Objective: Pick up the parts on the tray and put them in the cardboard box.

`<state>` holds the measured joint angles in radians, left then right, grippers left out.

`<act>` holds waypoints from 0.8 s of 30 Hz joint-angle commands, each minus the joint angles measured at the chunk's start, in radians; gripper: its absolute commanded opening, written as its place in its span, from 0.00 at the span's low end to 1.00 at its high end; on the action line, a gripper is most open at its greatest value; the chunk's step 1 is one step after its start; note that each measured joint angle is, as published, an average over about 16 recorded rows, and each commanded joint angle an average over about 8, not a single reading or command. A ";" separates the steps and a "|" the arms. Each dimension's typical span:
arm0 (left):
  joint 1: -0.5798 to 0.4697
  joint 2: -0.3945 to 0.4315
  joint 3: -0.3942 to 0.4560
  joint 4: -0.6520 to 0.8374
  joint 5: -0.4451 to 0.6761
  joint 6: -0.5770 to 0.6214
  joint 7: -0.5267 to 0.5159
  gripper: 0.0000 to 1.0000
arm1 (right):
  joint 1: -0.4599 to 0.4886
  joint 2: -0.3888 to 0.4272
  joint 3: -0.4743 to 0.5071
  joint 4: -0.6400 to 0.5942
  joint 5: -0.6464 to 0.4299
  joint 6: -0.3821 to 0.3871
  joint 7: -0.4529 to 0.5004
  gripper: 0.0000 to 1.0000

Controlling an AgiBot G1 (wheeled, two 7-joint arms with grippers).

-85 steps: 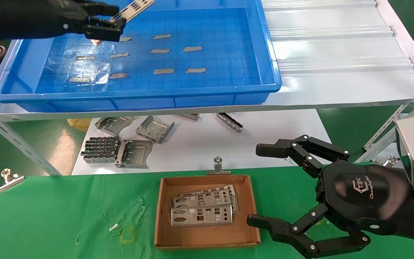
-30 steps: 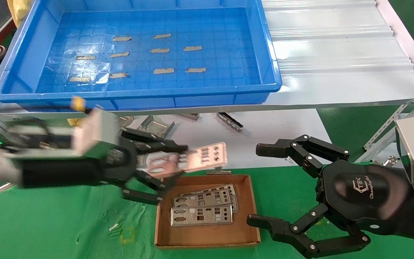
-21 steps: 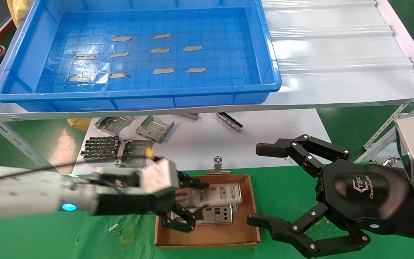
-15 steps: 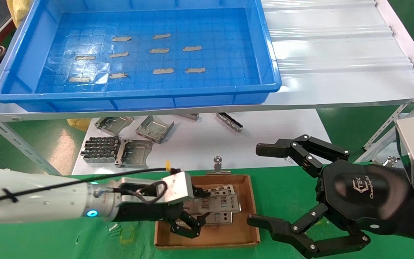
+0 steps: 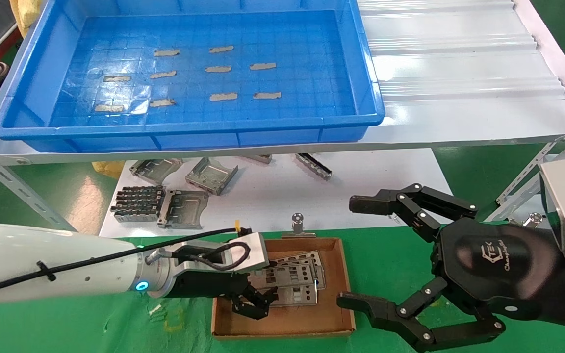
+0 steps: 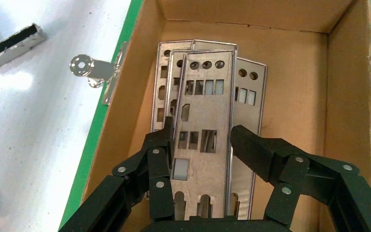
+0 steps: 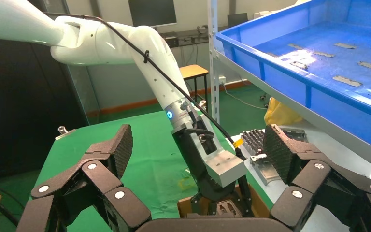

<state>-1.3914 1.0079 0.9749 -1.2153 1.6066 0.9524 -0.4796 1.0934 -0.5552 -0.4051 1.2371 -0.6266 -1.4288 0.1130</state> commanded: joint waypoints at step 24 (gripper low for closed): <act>0.017 -0.089 -0.070 -0.080 -0.170 0.049 0.008 1.00 | 0.000 0.000 0.000 0.000 0.000 0.000 0.000 1.00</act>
<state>-1.3657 0.9214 0.9000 -1.2838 1.4136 1.0139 -0.4693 1.0934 -0.5551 -0.4051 1.2371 -0.6266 -1.4288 0.1130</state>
